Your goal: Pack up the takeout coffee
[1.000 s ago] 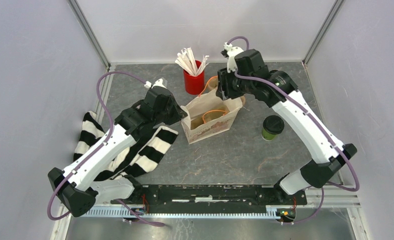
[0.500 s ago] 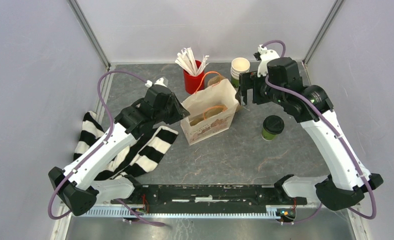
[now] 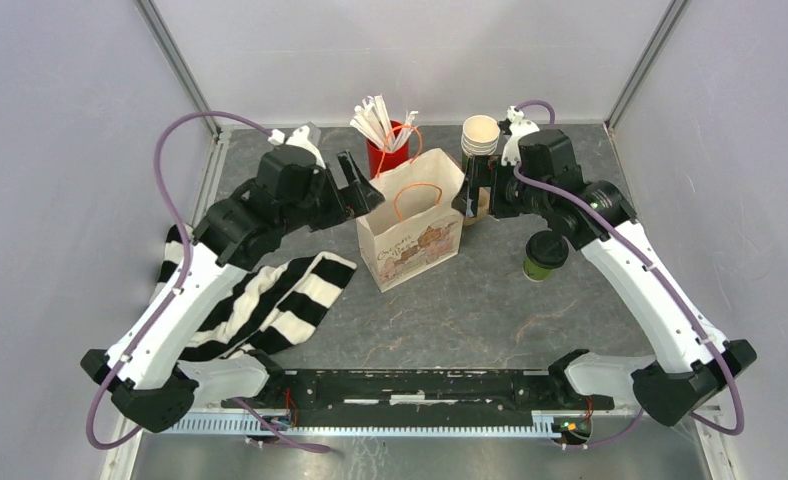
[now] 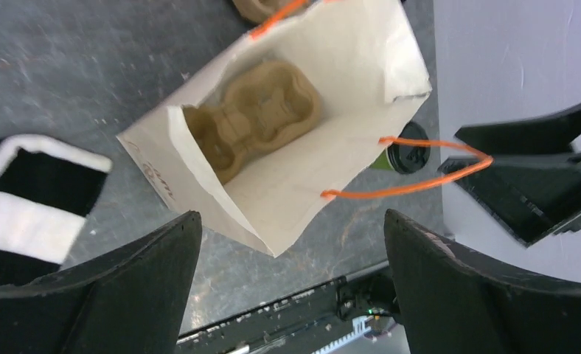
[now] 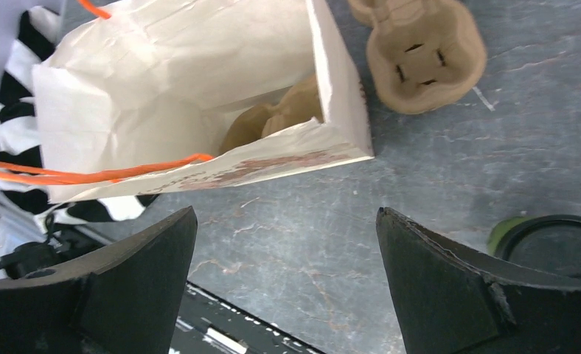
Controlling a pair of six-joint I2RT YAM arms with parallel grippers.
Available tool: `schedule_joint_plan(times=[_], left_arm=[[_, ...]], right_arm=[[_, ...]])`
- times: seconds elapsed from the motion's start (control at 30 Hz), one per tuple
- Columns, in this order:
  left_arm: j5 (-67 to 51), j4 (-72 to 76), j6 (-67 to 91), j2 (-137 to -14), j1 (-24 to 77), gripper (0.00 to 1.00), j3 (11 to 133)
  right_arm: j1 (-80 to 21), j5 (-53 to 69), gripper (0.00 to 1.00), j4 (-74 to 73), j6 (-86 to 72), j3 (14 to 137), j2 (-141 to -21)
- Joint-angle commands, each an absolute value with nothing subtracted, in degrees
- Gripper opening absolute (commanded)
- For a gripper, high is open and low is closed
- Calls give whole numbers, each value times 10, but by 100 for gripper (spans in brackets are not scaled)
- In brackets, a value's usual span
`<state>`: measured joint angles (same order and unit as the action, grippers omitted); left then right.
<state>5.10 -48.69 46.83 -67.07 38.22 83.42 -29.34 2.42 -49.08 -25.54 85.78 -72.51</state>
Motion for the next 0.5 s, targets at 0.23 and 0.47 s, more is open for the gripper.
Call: schedule_joint_plan(times=[0.23,0.47], left_arm=[[-65,-494,291,-731,290,100,963],[-145,-395,261,-833,259,100,998]], right_arm=[[-296,278,98,-190,-404,696,-599],[-355,259,98,35,-593,583,-593]])
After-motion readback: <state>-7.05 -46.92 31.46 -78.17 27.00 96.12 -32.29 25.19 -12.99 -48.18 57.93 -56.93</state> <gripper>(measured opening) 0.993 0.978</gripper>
